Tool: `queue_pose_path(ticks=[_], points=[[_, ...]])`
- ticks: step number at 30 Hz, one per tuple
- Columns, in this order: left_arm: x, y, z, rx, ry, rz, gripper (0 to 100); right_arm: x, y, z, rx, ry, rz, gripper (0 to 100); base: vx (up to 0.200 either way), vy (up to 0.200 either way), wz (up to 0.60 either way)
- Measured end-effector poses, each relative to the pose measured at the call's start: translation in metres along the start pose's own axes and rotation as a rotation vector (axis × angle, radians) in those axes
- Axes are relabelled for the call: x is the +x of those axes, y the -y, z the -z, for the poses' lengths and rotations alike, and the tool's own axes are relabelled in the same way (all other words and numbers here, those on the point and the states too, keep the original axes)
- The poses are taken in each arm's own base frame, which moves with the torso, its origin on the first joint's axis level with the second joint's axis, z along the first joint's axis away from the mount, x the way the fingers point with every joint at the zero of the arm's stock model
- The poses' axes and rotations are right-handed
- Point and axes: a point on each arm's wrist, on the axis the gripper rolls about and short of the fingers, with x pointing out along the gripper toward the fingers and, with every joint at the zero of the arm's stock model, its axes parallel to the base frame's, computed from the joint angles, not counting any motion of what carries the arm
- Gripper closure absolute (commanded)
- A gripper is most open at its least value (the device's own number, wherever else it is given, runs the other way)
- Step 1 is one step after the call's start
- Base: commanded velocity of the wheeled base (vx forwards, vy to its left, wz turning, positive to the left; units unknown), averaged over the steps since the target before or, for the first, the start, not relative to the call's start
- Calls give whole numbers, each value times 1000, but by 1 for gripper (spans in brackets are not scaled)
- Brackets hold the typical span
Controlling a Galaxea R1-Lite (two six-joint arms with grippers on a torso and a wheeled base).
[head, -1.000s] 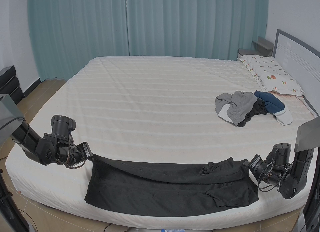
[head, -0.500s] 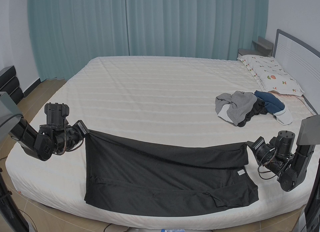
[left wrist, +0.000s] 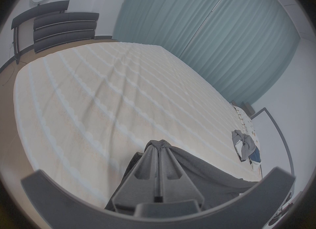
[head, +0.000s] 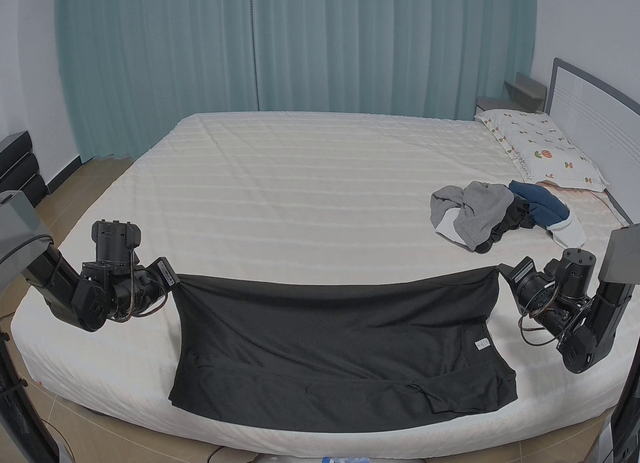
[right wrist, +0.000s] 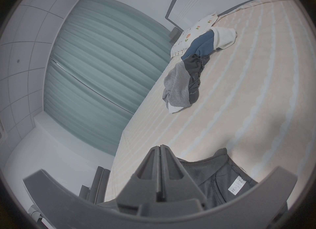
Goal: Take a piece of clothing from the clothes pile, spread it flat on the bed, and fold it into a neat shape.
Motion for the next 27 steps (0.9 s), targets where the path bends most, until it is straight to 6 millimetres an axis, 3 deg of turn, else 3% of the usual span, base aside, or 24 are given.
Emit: queue_pose_path(ticks=[14,27], points=[[3,-1,2,2,-6,-2,100,10,-12,-6,-58,31,-61,100,0,0,0],[-3,-14,21,157,-84,-39,100,-13,14,10,-147,-69,61,100,0,0,0]])
